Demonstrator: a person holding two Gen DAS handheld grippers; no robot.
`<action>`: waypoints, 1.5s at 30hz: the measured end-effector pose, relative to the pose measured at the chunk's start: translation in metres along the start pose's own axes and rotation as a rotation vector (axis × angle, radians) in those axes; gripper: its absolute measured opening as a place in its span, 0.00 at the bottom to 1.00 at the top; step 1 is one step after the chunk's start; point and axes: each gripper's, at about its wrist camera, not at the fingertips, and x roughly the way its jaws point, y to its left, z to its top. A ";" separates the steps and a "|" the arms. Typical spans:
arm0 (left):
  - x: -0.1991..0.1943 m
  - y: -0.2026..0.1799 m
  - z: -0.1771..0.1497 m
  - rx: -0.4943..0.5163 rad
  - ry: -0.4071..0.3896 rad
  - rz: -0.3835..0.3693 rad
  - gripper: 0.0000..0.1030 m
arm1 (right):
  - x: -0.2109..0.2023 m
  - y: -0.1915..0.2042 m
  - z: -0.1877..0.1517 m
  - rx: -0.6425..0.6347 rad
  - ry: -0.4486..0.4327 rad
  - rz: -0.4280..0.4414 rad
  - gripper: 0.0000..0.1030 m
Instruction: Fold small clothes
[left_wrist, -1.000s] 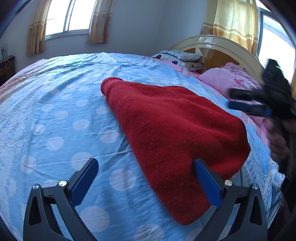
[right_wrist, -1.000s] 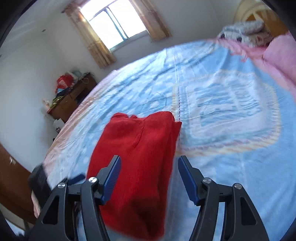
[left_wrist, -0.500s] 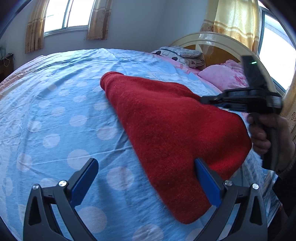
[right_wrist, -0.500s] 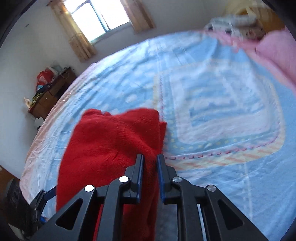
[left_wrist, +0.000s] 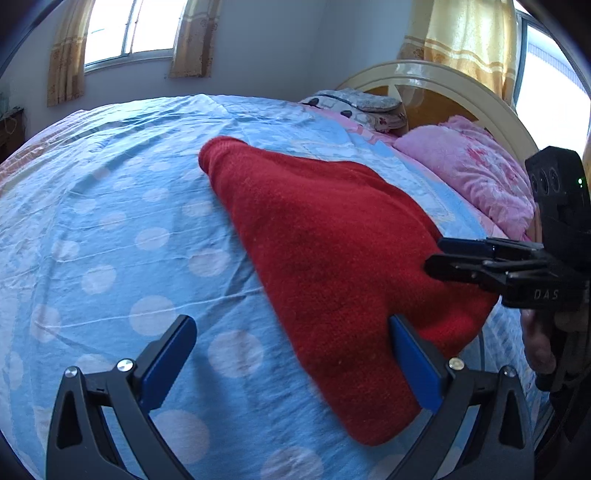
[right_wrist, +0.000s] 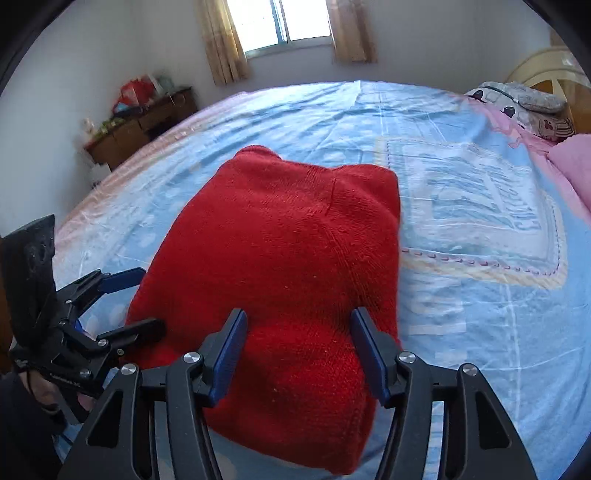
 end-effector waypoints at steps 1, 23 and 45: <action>0.000 -0.001 0.000 0.005 0.000 0.003 1.00 | -0.001 -0.004 0.000 0.010 0.000 0.009 0.57; 0.011 0.016 0.021 -0.171 -0.013 -0.071 1.00 | 0.004 -0.078 0.037 0.295 -0.121 0.181 0.60; 0.023 0.008 0.018 -0.177 0.042 -0.081 0.98 | 0.088 -0.099 0.054 0.468 0.026 0.383 0.46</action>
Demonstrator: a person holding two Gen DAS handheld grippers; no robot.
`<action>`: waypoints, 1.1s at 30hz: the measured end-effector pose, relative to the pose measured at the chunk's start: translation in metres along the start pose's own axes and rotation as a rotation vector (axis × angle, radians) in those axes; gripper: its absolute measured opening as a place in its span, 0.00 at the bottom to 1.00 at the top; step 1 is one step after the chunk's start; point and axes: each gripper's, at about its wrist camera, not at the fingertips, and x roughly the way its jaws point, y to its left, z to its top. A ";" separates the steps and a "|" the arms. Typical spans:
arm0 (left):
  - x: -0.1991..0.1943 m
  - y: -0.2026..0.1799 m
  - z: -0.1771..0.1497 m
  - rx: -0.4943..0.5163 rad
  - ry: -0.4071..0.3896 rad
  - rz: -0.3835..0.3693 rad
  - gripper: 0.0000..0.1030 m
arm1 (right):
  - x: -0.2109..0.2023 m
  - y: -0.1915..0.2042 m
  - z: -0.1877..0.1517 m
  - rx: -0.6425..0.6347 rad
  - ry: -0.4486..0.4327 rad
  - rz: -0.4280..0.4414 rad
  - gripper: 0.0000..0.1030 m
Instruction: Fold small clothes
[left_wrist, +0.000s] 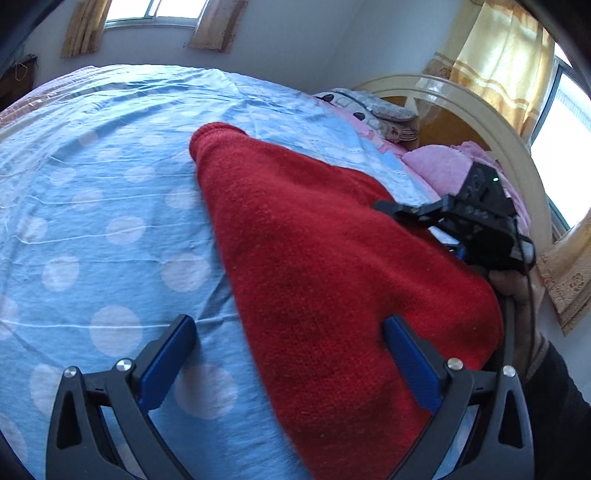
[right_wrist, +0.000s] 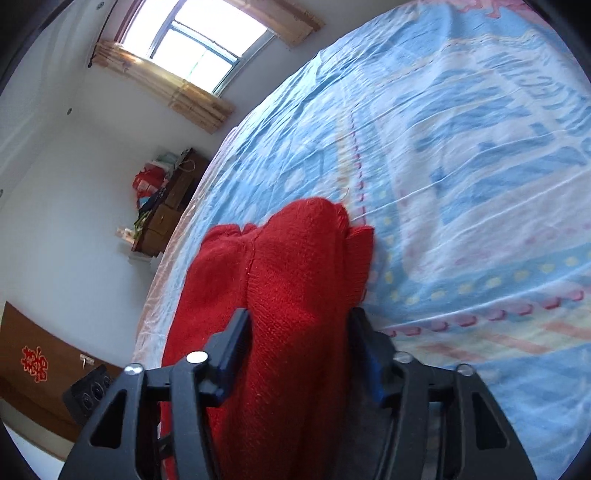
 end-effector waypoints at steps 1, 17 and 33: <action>0.000 -0.001 0.000 0.007 -0.002 -0.012 0.89 | 0.002 -0.001 -0.002 0.004 0.001 0.005 0.45; -0.019 -0.022 -0.002 0.079 0.013 0.033 0.43 | -0.012 0.042 -0.036 -0.088 -0.096 -0.099 0.28; -0.092 -0.021 -0.037 0.146 0.008 0.103 0.37 | -0.033 0.103 -0.094 -0.113 -0.149 0.059 0.27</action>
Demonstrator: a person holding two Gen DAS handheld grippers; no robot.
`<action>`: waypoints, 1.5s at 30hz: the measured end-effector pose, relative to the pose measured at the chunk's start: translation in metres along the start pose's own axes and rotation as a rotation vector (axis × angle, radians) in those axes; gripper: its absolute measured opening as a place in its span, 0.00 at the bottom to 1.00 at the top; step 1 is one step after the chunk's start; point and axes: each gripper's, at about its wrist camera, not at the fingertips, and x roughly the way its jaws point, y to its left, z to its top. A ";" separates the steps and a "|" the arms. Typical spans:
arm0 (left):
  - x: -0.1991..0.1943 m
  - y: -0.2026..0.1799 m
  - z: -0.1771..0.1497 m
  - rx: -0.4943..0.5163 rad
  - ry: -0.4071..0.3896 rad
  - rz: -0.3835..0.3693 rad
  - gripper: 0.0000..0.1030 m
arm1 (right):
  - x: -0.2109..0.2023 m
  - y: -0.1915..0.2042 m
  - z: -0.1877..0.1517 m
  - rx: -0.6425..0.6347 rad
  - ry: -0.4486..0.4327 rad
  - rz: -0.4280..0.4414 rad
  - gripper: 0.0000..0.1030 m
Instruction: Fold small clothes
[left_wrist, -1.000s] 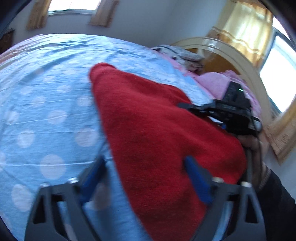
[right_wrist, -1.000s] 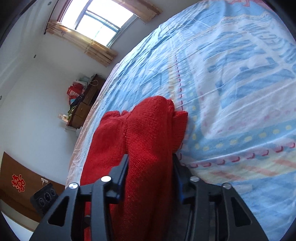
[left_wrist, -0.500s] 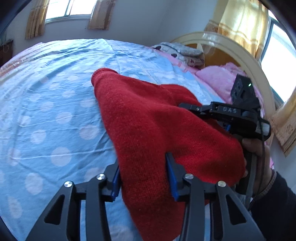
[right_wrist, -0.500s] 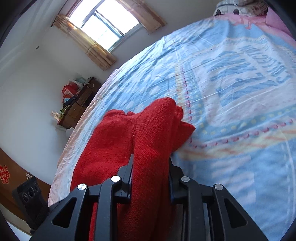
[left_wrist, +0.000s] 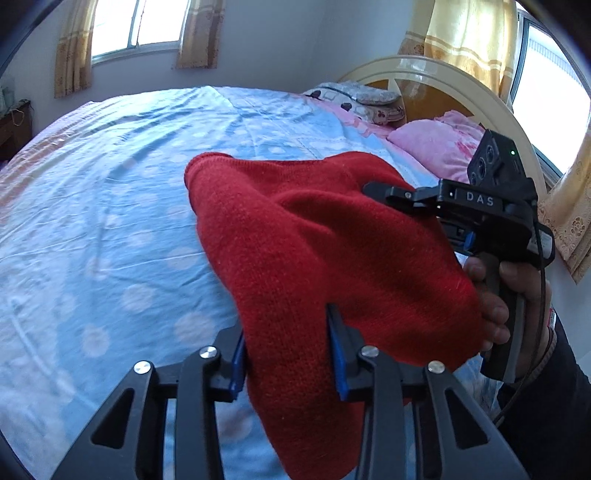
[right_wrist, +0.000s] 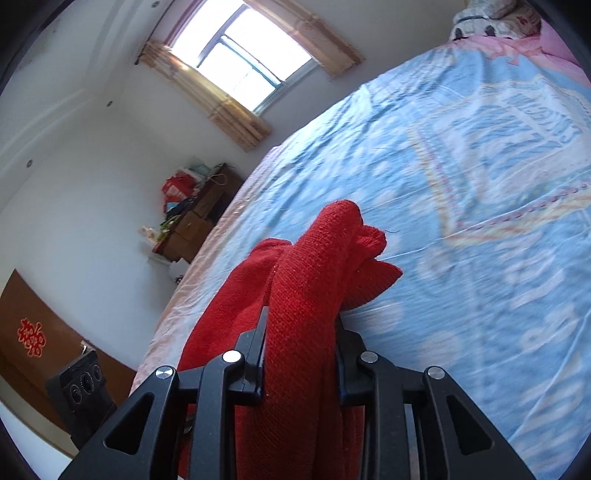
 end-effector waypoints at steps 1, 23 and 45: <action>-0.006 0.003 -0.003 -0.006 -0.006 0.005 0.37 | 0.000 0.005 -0.003 -0.004 0.002 0.009 0.27; -0.086 0.067 -0.054 -0.096 -0.081 0.147 0.36 | 0.076 0.110 -0.052 -0.084 0.105 0.154 0.27; -0.144 0.127 -0.091 -0.177 -0.144 0.271 0.36 | 0.145 0.201 -0.080 -0.177 0.202 0.233 0.27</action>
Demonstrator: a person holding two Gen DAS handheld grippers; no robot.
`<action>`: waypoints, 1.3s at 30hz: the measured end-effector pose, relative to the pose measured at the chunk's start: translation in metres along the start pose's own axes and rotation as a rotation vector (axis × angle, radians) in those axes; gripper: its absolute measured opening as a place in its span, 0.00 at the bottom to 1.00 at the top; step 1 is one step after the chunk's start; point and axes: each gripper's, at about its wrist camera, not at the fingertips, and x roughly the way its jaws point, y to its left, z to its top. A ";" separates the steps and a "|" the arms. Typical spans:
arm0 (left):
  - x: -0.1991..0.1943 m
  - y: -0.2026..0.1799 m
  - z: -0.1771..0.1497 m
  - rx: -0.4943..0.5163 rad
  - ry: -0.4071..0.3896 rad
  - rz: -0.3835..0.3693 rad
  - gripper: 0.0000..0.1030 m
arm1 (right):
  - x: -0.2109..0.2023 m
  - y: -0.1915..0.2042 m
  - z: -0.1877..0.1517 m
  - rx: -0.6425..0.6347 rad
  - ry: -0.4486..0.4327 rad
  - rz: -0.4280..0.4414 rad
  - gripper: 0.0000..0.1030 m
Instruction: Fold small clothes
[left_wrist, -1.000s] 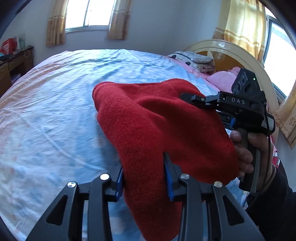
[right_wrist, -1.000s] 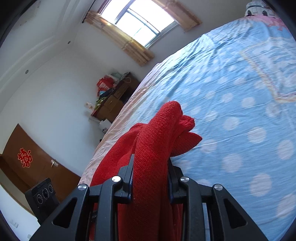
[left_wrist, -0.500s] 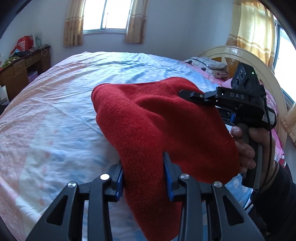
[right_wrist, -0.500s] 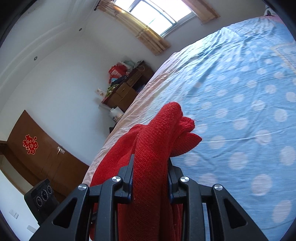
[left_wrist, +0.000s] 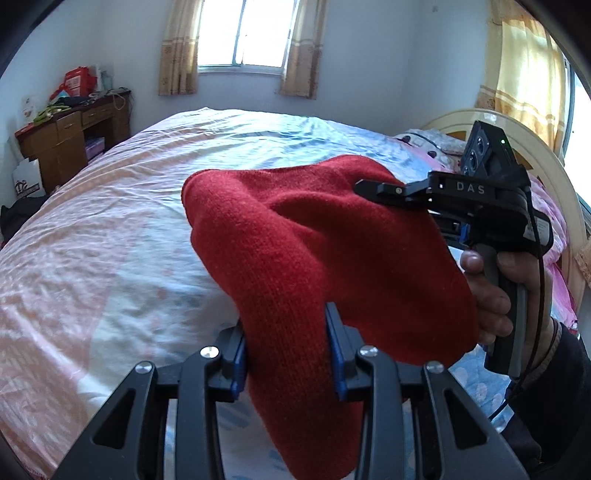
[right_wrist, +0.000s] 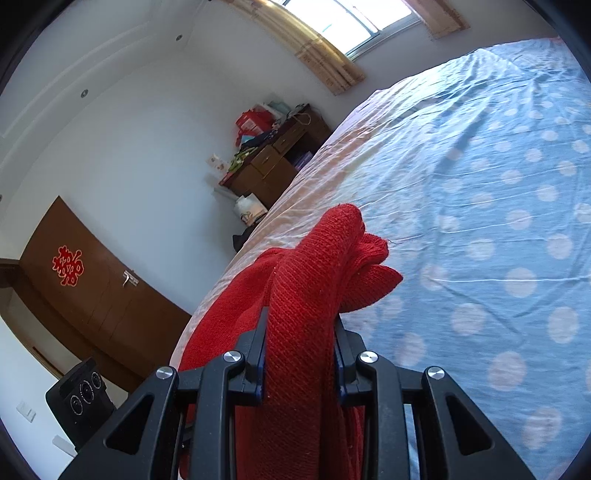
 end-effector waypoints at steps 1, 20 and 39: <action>-0.001 0.003 -0.001 -0.005 -0.002 0.002 0.36 | 0.003 0.003 -0.001 -0.003 0.005 0.002 0.27; -0.014 0.054 -0.016 -0.103 -0.016 0.065 0.36 | 0.078 0.037 -0.007 -0.057 0.117 0.038 0.27; -0.013 0.064 -0.029 -0.124 0.025 0.070 0.36 | 0.103 0.029 -0.015 -0.035 0.195 0.025 0.27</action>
